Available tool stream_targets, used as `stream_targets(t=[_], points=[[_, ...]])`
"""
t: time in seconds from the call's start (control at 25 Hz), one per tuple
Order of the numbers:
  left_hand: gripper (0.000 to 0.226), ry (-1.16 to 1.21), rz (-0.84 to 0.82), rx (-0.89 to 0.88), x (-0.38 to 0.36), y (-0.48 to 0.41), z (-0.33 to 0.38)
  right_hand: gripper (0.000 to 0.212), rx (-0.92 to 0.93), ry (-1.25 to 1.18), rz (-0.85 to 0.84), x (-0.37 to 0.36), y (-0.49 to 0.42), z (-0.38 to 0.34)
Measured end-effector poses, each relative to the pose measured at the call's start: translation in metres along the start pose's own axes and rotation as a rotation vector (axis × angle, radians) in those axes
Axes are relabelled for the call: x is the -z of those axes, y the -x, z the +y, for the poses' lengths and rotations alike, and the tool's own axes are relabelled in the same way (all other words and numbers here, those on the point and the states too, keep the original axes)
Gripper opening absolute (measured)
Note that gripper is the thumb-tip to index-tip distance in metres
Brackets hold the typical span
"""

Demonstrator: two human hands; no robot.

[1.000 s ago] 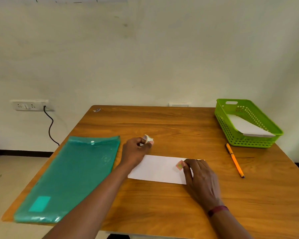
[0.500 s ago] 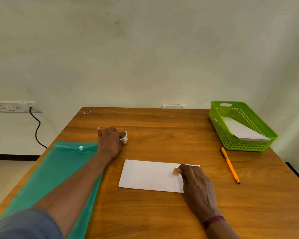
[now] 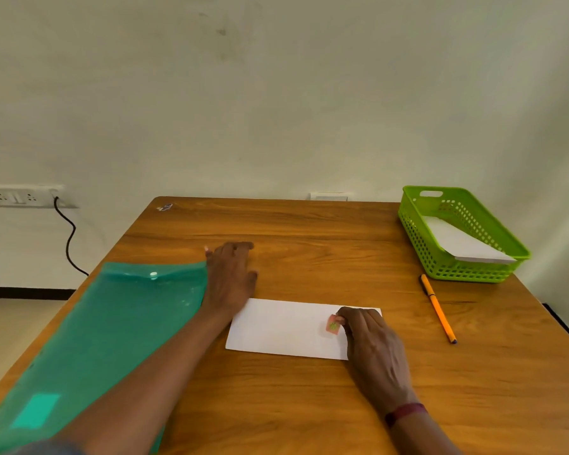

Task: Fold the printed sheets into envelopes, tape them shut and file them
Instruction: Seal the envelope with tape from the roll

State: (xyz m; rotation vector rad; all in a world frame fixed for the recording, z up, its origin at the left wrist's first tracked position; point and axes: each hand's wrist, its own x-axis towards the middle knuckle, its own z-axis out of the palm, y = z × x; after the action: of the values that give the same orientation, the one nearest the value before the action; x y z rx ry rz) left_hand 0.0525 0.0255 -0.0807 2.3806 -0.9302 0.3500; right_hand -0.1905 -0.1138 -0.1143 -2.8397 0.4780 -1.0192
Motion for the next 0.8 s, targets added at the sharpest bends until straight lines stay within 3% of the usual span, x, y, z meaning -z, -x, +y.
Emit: stream_targets(t=[0.28, 0.44, 0.56, 0.72, 0.8], points=[[0.046, 0.227, -0.168, -0.176, -0.03, 0.078, 0.088, 0.024, -0.005, -0.038, 0.068, 0.006, -0.001, 0.0], [0.039, 0.24, -0.194, -0.226, -0.039, 0.098, 0.114, 0.027, -0.15, -0.119, 0.09, 0.013, 0.002, 0.012], [0.039, 0.212, -0.211, -0.305, -0.044, 0.102, 0.129, 0.016, -0.254, -0.096, 0.058, 0.024, 0.008, 0.042], [0.041, 0.166, -0.26, -0.35, -0.052, 0.101, 0.142, 0.014, -0.505, -0.277, 0.007, 0.026, 0.006, 0.076], [0.044, 0.114, -0.279, -0.35, -0.055, 0.098, 0.145, 0.015, -0.501, -0.287, -0.047, 0.022, 0.0, 0.082]])
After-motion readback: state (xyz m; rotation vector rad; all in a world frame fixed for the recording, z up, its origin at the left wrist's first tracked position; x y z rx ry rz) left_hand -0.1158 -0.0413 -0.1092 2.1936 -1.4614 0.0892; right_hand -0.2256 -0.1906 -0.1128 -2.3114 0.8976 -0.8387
